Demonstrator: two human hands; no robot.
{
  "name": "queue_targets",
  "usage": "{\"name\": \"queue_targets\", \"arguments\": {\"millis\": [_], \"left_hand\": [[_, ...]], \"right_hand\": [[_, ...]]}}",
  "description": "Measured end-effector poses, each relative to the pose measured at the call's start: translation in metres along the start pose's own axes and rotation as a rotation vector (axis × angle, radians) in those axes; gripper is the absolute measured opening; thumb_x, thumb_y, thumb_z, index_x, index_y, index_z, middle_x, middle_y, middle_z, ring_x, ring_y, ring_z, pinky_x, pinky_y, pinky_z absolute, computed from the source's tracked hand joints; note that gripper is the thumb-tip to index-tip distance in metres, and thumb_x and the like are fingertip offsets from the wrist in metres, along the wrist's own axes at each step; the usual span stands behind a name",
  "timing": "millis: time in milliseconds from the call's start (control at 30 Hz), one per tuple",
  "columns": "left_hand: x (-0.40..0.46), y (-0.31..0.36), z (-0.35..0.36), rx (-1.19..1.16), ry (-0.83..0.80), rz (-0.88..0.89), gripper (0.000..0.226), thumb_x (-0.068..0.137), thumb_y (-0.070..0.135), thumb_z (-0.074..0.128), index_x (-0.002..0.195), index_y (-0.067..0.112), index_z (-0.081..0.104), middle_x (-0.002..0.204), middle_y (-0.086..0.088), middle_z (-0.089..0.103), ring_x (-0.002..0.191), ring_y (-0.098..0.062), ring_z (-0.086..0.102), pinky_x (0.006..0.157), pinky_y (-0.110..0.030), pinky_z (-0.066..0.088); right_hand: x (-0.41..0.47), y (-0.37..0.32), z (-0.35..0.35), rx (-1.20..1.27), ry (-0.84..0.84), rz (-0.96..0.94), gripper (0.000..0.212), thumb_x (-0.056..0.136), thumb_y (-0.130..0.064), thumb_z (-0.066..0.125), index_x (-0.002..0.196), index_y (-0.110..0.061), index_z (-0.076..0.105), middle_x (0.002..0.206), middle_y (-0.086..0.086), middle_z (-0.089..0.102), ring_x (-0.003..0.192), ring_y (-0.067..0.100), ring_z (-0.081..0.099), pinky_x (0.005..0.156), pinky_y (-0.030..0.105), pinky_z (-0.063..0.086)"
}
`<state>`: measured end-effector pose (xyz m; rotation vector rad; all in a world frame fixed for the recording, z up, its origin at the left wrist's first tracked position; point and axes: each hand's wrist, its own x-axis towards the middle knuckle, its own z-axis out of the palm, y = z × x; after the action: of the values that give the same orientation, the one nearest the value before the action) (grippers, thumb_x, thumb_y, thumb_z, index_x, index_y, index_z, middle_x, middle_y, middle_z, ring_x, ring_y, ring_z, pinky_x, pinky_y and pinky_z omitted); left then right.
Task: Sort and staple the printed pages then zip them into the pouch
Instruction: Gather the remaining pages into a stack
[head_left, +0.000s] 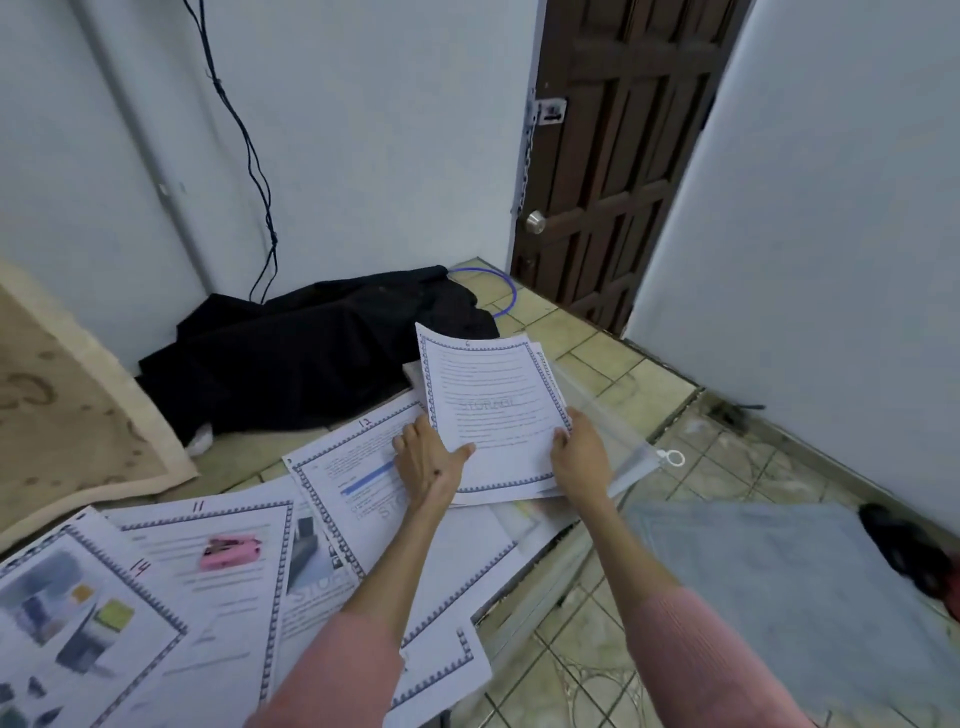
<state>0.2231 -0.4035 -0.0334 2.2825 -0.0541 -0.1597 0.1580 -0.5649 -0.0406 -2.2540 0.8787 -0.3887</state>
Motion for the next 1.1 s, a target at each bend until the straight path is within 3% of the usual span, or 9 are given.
{"name": "queue_targets", "arguments": {"millis": [133, 233, 367, 467, 567, 733, 933, 1000, 1100], "left_hand": [[0.002, -0.002, 0.001, 0.027, -0.041, -0.047, 0.095, 0.079, 0.036, 0.071, 0.147, 0.007, 0.013, 0.144, -0.019, 0.030, 0.131, -0.035, 0.028, 0.107, -0.044, 0.028], [0.000, -0.003, 0.001, 0.133, -0.079, -0.028, 0.095, 0.083, 0.042, 0.064, 0.148, 0.004, 0.007, 0.145, -0.019, 0.029, 0.133, -0.033, 0.027, 0.108, -0.040, 0.026], [0.001, -0.001, -0.003, 0.157, -0.128, -0.043, 0.094, 0.085, 0.045, 0.061, 0.149, 0.005, 0.004, 0.145, -0.019, 0.027, 0.132, -0.033, 0.026, 0.108, -0.041, 0.025], [0.001, -0.001, -0.014, 0.104, -0.151, -0.036, 0.084, 0.087, 0.042, 0.059, 0.148, 0.007, 0.011, 0.145, -0.018, 0.025, 0.132, -0.033, 0.024, 0.107, -0.040, 0.027], [-0.004, -0.016, -0.040, 0.142, -0.077, -0.008, 0.070, 0.090, 0.038, 0.055, 0.145, 0.012, 0.020, 0.150, -0.012, 0.021, 0.136, -0.030, 0.019, 0.109, -0.041, 0.023], [-0.029, -0.086, -0.114, 0.199, 0.187, -0.069, 0.054, 0.092, 0.031, 0.052, 0.140, 0.015, 0.036, 0.148, -0.007, 0.029, 0.135, -0.027, 0.026, 0.109, -0.041, 0.025], [-0.087, -0.201, -0.201, 0.287, 0.304, -0.249, 0.042, 0.094, 0.029, 0.048, 0.133, 0.012, 0.047, 0.142, -0.011, 0.045, 0.128, -0.029, 0.045, 0.106, -0.042, 0.036], [-0.105, -0.226, -0.216, 0.375, 0.292, -0.275, 0.044, 0.094, 0.034, 0.046, 0.135, 0.018, 0.045, 0.147, -0.006, 0.039, 0.136, -0.024, 0.035, 0.109, -0.048, 0.025], [-0.121, -0.248, -0.226, 0.411, 0.168, -0.311, 0.056, 0.094, 0.054, 0.032, 0.145, 0.033, 0.024, 0.158, 0.010, 0.008, 0.146, -0.013, 0.004, 0.114, -0.056, 0.001]], "right_hand": [[0.001, 0.004, 0.008, -0.324, 0.003, -0.063, 0.047, 0.096, -0.020, 0.035, 0.143, -0.021, 0.035, 0.149, 0.009, 0.032, 0.136, 0.028, 0.027, 0.107, 0.046, 0.025], [0.000, 0.009, 0.013, -0.422, -0.134, -0.070, 0.046, 0.098, -0.035, 0.028, 0.143, -0.025, 0.033, 0.155, 0.006, 0.024, 0.143, 0.027, 0.016, 0.113, 0.050, 0.012], [0.001, 0.002, 0.016, -0.530, -0.131, -0.082, 0.047, 0.097, -0.036, 0.027, 0.140, -0.019, 0.036, 0.155, 0.010, 0.022, 0.145, 0.029, 0.010, 0.115, 0.054, 0.004], [0.005, -0.018, 0.018, -0.596, -0.118, -0.066, 0.045, 0.096, -0.031, 0.032, 0.135, -0.011, 0.042, 0.156, 0.012, 0.017, 0.146, 0.031, 0.004, 0.116, 0.055, 0.001], [-0.001, -0.049, 0.029, -0.518, -0.139, -0.119, 0.046, 0.097, -0.030, 0.035, 0.140, -0.013, 0.037, 0.158, 0.012, 0.010, 0.146, 0.031, -0.002, 0.116, 0.053, -0.001], [-0.052, -0.110, 0.076, -0.365, -0.246, -0.350, 0.047, 0.097, -0.029, 0.039, 0.142, -0.017, 0.034, 0.158, 0.010, 0.014, 0.147, 0.028, 0.000, 0.117, 0.049, 0.003], [-0.148, -0.160, 0.139, -0.306, -0.461, -0.657, 0.046, 0.099, -0.031, 0.035, 0.143, -0.021, 0.033, 0.158, 0.006, 0.014, 0.147, 0.024, 0.003, 0.117, 0.046, 0.002], [-0.175, -0.167, 0.156, -0.286, -0.513, -0.711, 0.046, 0.098, -0.035, 0.034, 0.142, -0.023, 0.034, 0.158, 0.005, 0.015, 0.147, 0.024, 0.003, 0.117, 0.046, 0.002], [-0.196, -0.165, 0.175, -0.316, -0.541, -0.748, 0.058, 0.092, -0.052, 0.016, 0.142, -0.028, 0.032, 0.157, 0.003, 0.017, 0.146, 0.025, 0.007, 0.116, 0.049, 0.003]]}}
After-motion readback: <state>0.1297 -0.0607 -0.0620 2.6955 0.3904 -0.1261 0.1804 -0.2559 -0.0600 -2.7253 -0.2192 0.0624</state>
